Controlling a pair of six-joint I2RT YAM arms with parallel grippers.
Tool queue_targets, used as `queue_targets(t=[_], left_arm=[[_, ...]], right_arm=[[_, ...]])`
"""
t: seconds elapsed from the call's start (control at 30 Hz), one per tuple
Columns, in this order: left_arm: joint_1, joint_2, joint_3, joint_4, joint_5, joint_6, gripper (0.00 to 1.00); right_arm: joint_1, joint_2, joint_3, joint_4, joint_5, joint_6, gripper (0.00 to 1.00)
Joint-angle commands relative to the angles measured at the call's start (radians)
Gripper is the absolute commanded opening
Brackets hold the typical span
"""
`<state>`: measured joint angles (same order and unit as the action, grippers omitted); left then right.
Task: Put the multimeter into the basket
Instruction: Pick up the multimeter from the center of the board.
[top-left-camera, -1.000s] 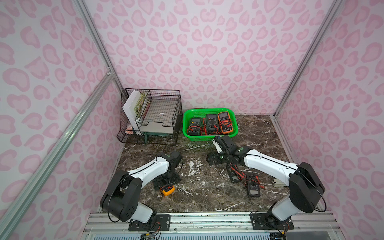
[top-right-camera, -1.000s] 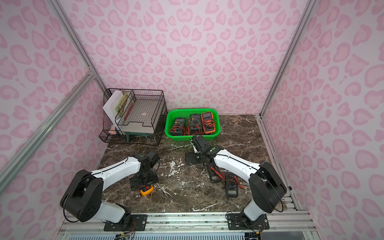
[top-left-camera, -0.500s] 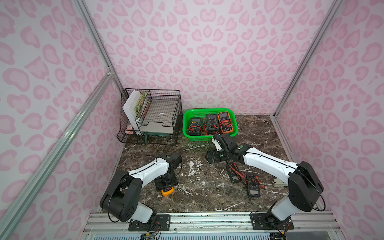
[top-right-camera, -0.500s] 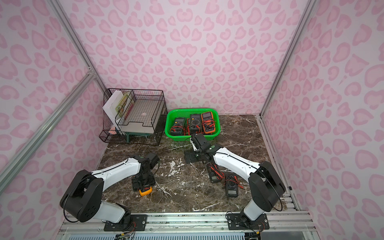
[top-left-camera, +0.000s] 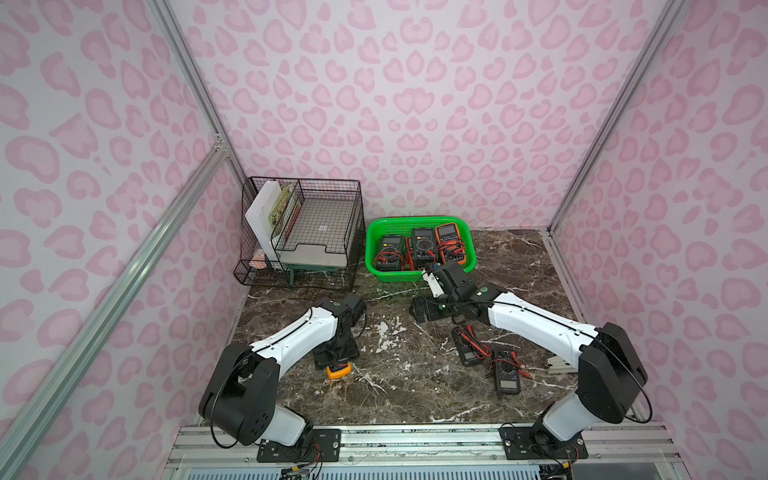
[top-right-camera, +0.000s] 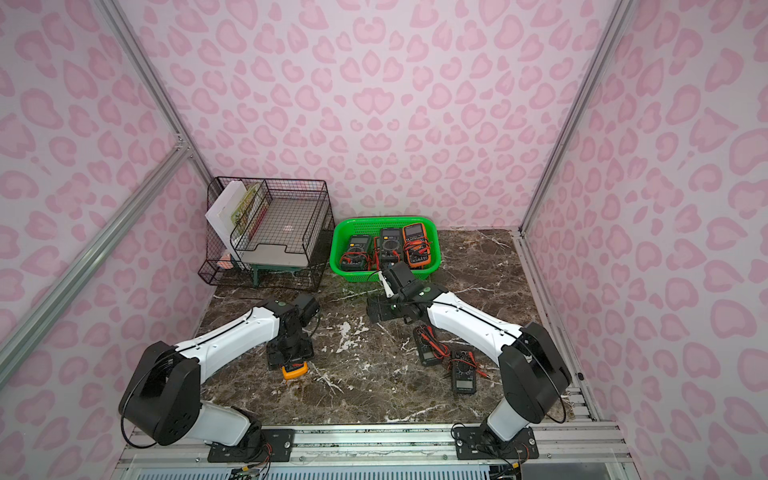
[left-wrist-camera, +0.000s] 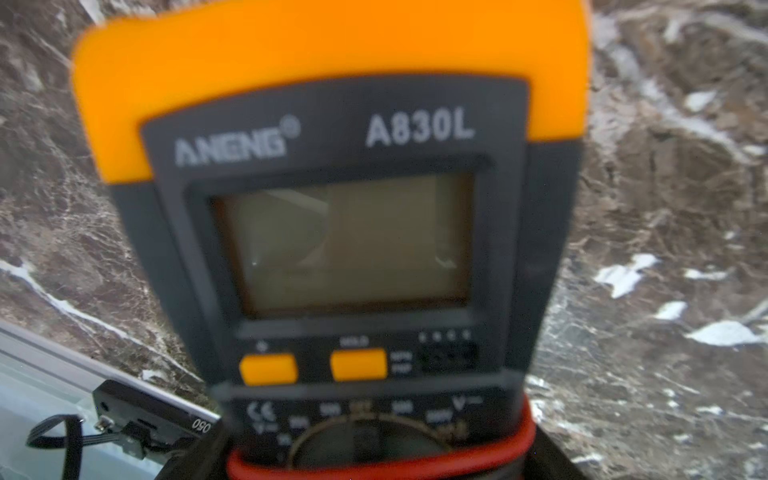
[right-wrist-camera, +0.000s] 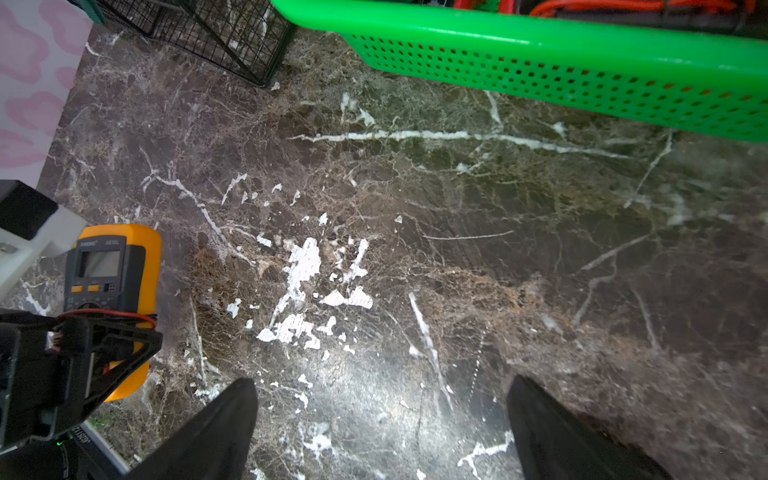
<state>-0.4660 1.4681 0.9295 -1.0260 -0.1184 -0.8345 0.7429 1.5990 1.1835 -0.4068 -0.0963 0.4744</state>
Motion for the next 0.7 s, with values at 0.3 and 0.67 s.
queue_targets(t=[0.3, 0.67], left_arm=[[-0.055, -0.035, 0.167, -0.058, 0.001, 0.16, 0.0], [-0.123, 0.064, 0.319, -0.03, 0.018, 0.222, 0.0]], right_arm=[[-0.057, -0.047, -0.007, 0.038, -0.079, 0.026, 0.99], [-0.114, -0.076, -0.011, 0.075, -0.135, 0.066, 0.99]])
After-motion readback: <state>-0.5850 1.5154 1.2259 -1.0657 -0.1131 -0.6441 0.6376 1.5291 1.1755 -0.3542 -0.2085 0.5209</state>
